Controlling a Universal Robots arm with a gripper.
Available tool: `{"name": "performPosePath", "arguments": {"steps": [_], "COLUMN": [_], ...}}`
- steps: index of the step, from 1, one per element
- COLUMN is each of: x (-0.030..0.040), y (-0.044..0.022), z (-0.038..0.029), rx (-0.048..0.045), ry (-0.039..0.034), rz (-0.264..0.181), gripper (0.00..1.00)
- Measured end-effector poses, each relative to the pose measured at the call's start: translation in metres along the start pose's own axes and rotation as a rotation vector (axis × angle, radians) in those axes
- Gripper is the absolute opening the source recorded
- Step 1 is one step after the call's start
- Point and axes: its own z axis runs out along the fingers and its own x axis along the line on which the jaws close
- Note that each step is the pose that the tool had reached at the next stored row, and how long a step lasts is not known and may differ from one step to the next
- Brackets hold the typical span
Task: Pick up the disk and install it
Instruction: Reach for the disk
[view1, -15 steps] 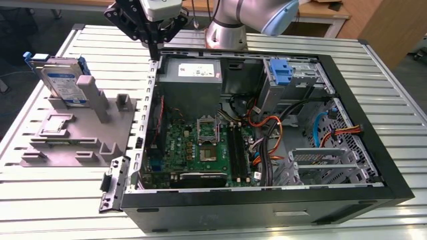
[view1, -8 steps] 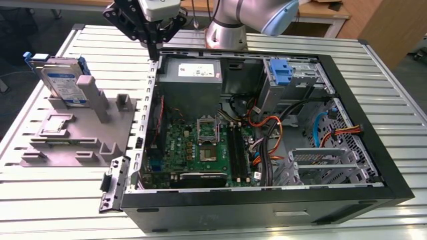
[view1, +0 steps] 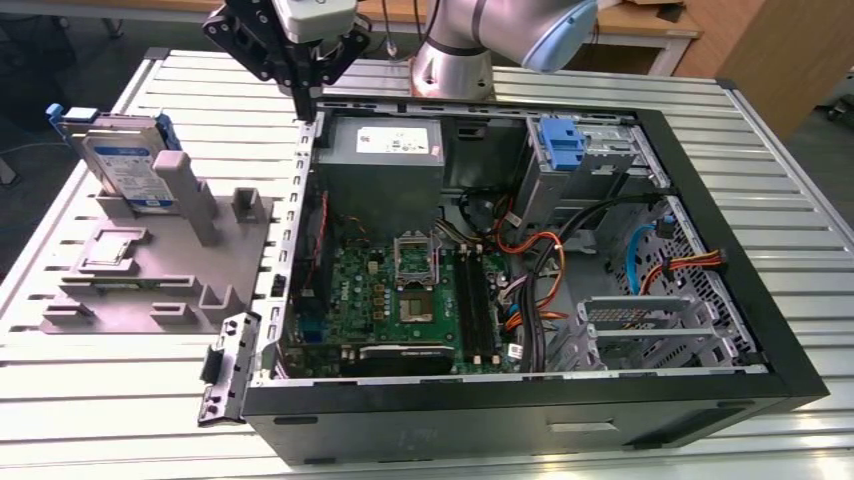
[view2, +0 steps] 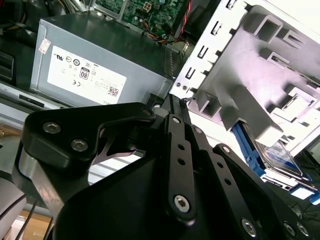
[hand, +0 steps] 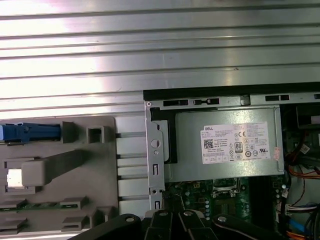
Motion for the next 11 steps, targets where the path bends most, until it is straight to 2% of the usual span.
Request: {"name": "performPosePath", "arguments": {"steps": [11], "x": [0.0029], "y": [-0.0002], "z": [0.0002], "rx": [0.0], "ry": [0.0], "rz": [0.0], "gripper": [0.1]}}
